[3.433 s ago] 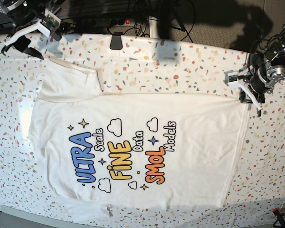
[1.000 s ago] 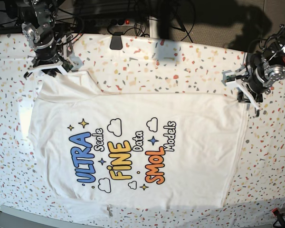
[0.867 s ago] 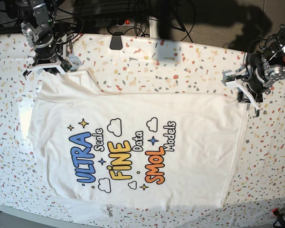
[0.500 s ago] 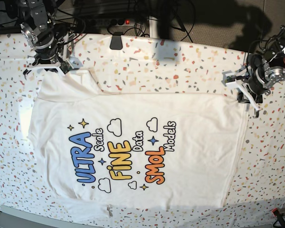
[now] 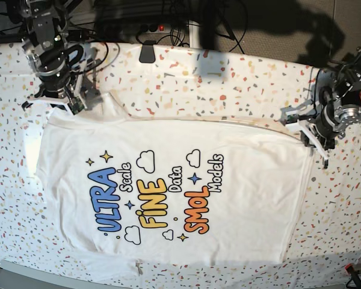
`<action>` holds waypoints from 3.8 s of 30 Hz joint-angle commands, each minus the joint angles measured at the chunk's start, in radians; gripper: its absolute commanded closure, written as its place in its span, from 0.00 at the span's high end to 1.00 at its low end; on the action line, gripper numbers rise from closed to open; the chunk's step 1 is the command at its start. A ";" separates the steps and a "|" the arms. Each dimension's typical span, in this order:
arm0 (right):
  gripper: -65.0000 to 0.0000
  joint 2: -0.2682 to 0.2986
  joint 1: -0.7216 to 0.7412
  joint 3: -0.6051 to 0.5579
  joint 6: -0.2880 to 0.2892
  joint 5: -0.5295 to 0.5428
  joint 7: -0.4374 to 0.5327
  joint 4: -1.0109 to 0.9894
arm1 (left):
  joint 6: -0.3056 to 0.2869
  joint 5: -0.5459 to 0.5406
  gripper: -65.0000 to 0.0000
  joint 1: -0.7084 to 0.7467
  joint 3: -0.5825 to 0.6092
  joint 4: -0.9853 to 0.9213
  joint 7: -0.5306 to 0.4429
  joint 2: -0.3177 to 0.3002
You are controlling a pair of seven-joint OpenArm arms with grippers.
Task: Fold the T-shirt properly
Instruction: 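Fold the collar half over the printed front toward the hem with both grippers, then lower the folded edge onto the shirt with both grippers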
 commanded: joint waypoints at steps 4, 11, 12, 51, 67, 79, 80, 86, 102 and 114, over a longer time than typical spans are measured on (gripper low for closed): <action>0.00 0.011 0.079 0.007 -0.011 0.043 0.002 0.018 | 0.015 0.005 0.00 -0.040 -0.010 0.013 0.007 -0.020; 0.00 0.011 0.233 0.007 -0.009 0.091 -0.014 -0.011 | 0.015 -0.099 0.00 -0.082 -0.010 0.003 0.007 0.007; 0.00 0.010 0.257 0.007 -0.004 0.110 -0.020 -0.027 | 0.015 -0.108 0.00 -0.090 -0.010 -0.003 0.006 0.016; 0.00 0.002 0.972 -0.348 0.063 0.117 -0.017 -0.804 | 0.171 -0.246 0.00 -0.319 -0.010 -0.459 -0.037 0.309; 0.00 -0.075 1.040 -0.348 0.042 0.060 -0.029 -0.901 | 0.197 -0.235 0.00 -0.378 -0.010 -0.472 -0.022 0.309; 0.00 -0.075 1.040 -0.348 -0.146 0.003 -0.107 -0.901 | 0.199 -0.236 0.00 -0.384 -0.010 -0.472 0.025 0.289; 0.00 -0.075 1.040 -0.348 -0.146 0.003 -0.107 -0.901 | 0.199 -0.237 0.00 -0.384 -0.010 -0.472 0.021 0.286; 0.00 -0.075 1.040 -0.348 -0.145 0.003 -0.103 -0.901 | 0.199 -0.240 0.00 -0.384 -0.010 -0.472 0.002 0.282; 0.70 -0.075 1.040 -0.348 -0.106 -0.097 0.008 -0.901 | 0.199 -0.240 0.00 -0.384 -0.010 -0.472 0.002 0.282; 0.70 -0.075 1.041 -0.348 -0.111 -0.082 -0.018 -0.901 | 0.212 -0.235 0.27 -0.394 -0.010 -0.472 -0.105 0.282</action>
